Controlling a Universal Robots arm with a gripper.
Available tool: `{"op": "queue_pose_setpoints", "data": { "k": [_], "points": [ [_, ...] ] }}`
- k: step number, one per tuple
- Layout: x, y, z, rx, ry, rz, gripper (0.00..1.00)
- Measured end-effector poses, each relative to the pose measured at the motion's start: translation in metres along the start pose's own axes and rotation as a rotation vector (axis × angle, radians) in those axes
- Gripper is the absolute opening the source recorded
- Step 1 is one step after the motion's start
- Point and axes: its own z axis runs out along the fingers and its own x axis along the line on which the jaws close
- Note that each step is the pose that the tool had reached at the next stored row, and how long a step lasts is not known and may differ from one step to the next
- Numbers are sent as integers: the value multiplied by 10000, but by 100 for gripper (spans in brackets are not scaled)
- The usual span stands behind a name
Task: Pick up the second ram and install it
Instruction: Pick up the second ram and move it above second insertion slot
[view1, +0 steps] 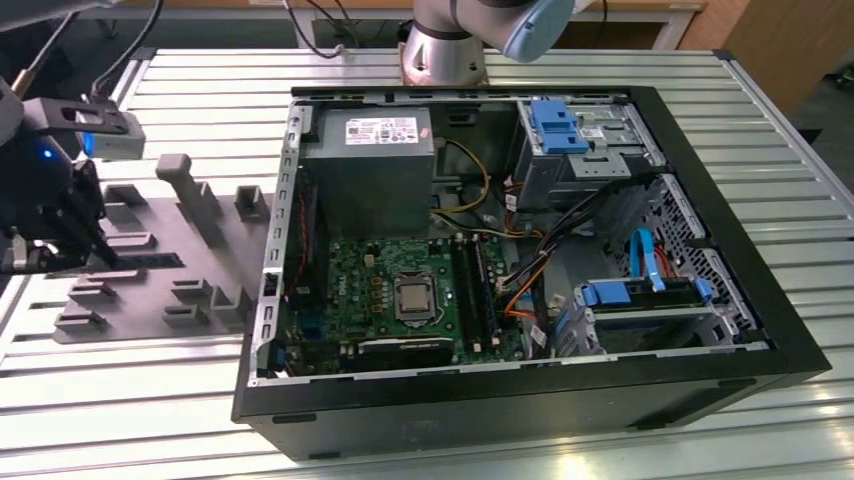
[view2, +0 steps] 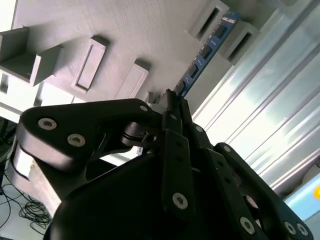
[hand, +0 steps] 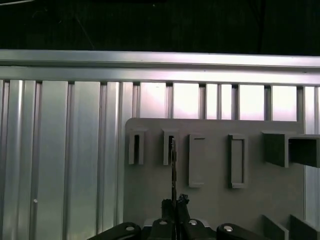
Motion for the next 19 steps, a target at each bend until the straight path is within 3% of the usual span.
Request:
{"op": "queue_pose_setpoints", "data": {
  "k": [15,19],
  "points": [
    [-8,9,-607,-1,1,0,14],
    [-9,10,-682,1,10,-1,14]
  ]
}}
